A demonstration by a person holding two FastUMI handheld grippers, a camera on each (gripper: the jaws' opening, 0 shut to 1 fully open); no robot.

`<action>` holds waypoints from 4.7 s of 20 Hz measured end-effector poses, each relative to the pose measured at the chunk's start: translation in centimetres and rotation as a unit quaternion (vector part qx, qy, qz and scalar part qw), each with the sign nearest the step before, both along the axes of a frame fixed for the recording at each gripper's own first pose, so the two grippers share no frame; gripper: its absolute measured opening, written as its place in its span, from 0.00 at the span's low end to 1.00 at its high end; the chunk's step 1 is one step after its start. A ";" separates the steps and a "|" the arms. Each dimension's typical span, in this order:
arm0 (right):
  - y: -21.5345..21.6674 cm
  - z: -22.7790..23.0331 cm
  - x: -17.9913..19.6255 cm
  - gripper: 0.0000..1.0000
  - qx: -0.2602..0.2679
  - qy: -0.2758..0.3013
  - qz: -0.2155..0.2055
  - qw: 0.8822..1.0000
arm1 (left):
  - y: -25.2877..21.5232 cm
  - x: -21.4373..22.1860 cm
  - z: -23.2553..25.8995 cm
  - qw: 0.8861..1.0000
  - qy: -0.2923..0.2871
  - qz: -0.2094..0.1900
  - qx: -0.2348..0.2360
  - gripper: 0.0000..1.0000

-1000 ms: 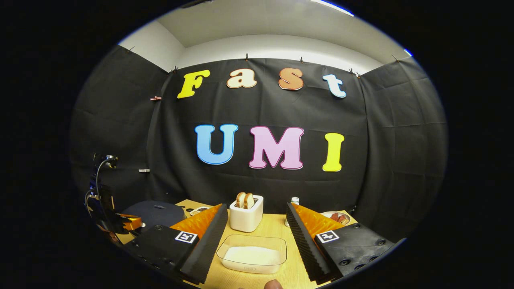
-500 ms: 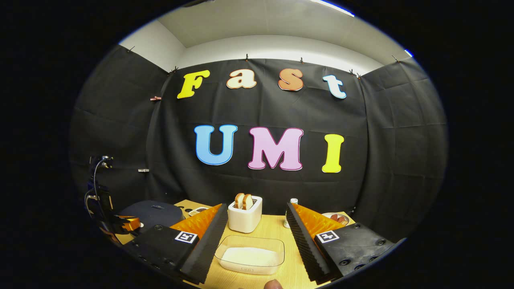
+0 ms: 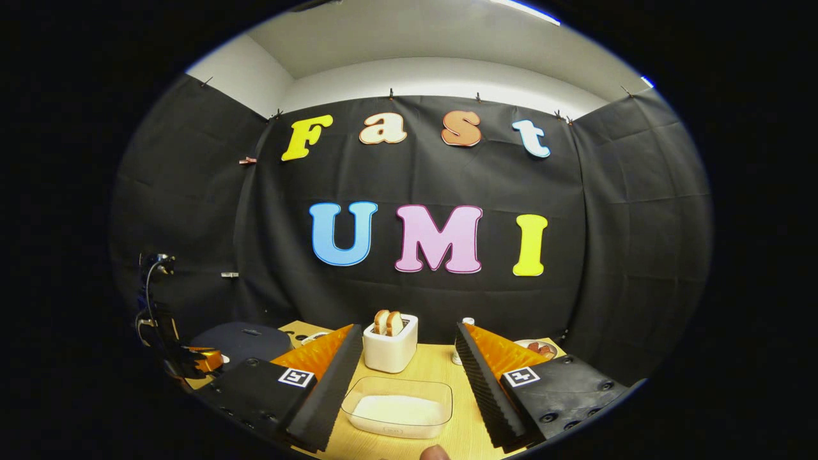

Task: Close the left gripper, press the button to open the rice cooker; take a wooden spoon from the chopstick holder with the right hand, scoop a spoonful of rice and pour it into the rice cooker, then put the wooden spoon back into the chopstick holder.

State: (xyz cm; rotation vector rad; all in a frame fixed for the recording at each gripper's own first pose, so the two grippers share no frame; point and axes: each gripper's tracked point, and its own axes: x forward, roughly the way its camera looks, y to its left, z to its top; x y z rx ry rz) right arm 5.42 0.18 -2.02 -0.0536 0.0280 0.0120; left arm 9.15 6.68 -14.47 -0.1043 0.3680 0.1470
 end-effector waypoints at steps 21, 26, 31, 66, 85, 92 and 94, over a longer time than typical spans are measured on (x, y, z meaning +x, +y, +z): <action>-21.4 -11.7 6.9 0.92 0.072 0.125 -0.131 0.981 | -4.6 -2.2 13.6 0.985 -0.141 0.019 0.097 0.98; -25.2 -17.7 10.3 0.92 0.114 0.181 -0.139 0.967 | -4.7 -4.2 14.2 0.983 -0.129 0.059 0.115 0.98; -26.9 -22.5 12.9 0.92 0.138 0.224 -0.141 0.954 | -5.9 -5.8 14.0 0.984 -0.111 0.080 0.110 0.98; -7.5 -14.1 13.3 0.11 0.090 0.137 -0.060 0.985 | 1.9 -10.0 14.1 0.988 -0.115 0.063 0.078 0.98; 4.3 -24.2 14.1 0.11 0.141 0.211 -0.099 0.962 | 8.7 -6.8 9.2 0.995 -0.063 0.009 0.080 0.98; 3.8 -22.8 11.8 0.11 0.233 0.214 -0.113 0.942 | 9.5 -7.1 8.2 0.996 -0.044 0.014 0.070 0.98; 2.1 -22.6 11.5 0.11 0.284 0.208 -0.133 0.926 | 9.3 -7.1 8.2 0.997 -0.041 0.014 0.066 0.98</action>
